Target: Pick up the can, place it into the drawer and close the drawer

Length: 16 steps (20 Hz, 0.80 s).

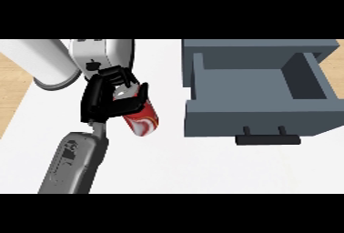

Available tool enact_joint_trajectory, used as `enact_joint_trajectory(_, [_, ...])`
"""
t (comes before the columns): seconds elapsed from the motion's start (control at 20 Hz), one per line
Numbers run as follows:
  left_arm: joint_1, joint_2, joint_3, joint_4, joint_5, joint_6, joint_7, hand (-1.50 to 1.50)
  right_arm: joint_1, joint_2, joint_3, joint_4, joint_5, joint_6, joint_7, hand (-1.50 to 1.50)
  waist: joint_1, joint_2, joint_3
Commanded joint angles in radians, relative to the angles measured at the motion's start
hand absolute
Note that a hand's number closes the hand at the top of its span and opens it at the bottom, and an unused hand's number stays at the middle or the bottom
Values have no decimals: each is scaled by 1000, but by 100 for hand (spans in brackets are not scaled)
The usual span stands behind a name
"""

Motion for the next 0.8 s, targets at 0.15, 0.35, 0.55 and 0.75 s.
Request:
enact_joint_trajectory(0.15, [-226,-39,-36,13,-59,72,167,150,3,-18,-37,20,-30,26,-28,-150,-5,1,0])
enact_joint_trajectory(0.35, [-380,-42,-93,82,-78,166,245,150,13,2,-21,58,5,29,-75,-150,-12,2,1])
enact_joint_trajectory(0.55, [-473,-42,-125,144,-51,220,238,150,9,-10,-39,21,-12,26,-32,-150,-14,2,0])
enact_joint_trajectory(0.75, [-622,-42,-117,275,-13,269,257,150,-17,-9,-25,6,-5,-2,15,-150,-15,3,0])
